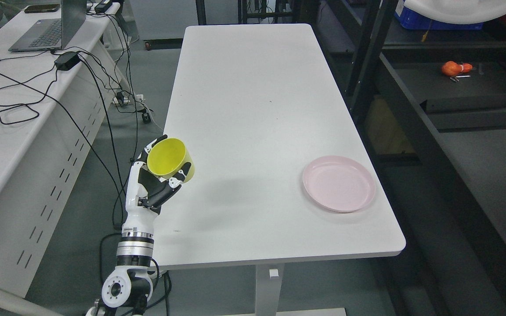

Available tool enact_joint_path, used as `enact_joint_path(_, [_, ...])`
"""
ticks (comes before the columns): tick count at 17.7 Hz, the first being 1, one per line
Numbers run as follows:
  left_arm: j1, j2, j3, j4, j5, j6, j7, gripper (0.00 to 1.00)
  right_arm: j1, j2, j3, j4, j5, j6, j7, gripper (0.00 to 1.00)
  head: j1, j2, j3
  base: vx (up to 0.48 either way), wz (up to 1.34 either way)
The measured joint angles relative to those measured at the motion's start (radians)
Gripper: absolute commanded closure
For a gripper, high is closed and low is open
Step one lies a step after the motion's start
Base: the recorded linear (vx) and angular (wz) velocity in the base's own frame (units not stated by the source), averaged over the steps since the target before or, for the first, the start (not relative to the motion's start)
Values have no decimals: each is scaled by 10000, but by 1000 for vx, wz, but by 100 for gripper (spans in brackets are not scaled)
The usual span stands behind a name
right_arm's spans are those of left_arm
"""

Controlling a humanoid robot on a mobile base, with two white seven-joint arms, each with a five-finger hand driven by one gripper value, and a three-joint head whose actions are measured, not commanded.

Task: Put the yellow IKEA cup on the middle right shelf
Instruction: 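Lift the yellow cup off the table with the left hand, then turn toward the metal shelves holding the cup in the left hand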

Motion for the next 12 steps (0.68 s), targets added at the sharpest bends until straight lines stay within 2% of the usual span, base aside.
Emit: enact_joint_path(12, [676, 0, 71, -967, 7, -204, -10, 100, 0, 0, 0, 0, 0, 0, 0, 1, 0, 0, 0, -199, -44])
